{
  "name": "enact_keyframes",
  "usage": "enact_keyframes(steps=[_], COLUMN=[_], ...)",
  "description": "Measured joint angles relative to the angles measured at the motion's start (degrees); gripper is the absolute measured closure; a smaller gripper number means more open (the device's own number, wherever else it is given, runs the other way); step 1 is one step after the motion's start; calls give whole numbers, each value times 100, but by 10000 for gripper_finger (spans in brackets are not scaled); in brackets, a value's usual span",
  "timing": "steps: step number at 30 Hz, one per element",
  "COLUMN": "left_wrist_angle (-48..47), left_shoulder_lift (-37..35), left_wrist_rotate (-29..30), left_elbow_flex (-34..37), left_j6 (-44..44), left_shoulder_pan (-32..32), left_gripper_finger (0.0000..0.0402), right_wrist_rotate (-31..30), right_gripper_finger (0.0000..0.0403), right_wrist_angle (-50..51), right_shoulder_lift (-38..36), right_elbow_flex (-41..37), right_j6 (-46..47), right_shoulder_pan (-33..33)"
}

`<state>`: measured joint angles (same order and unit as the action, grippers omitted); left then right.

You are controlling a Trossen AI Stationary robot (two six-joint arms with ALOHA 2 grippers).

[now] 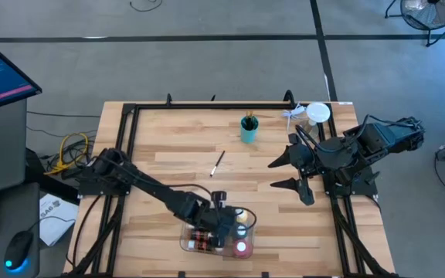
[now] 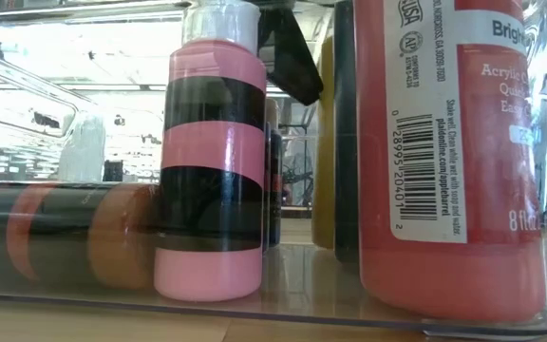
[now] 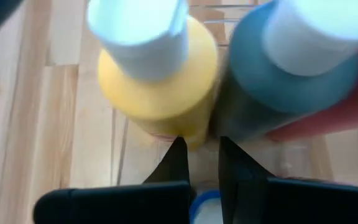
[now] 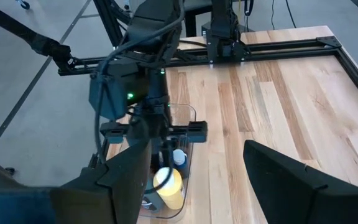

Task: Pick & Place Paint Supplies
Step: Adjust the paint bottles

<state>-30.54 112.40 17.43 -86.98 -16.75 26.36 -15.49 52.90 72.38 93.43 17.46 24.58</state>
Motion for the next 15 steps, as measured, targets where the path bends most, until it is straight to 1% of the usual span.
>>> enact_keyframes(steps=[4, 15], left_wrist_angle=[-53, -67], left_shoulder_lift=[2, 2], left_wrist_rotate=[-143, -144], left_elbow_flex=[0, 0], left_j6=[7, 159], left_shoulder_pan=[-80, -102], left_gripper_finger=[400, 400], right_wrist_rotate=[1, 0], right_gripper_finger=[154, 154], right_wrist_angle=[-1, -2], right_shoulder_lift=[0, 0], right_elbow_flex=[0, 0], right_j6=[1, 3], right_shoulder_pan=[0, 0])
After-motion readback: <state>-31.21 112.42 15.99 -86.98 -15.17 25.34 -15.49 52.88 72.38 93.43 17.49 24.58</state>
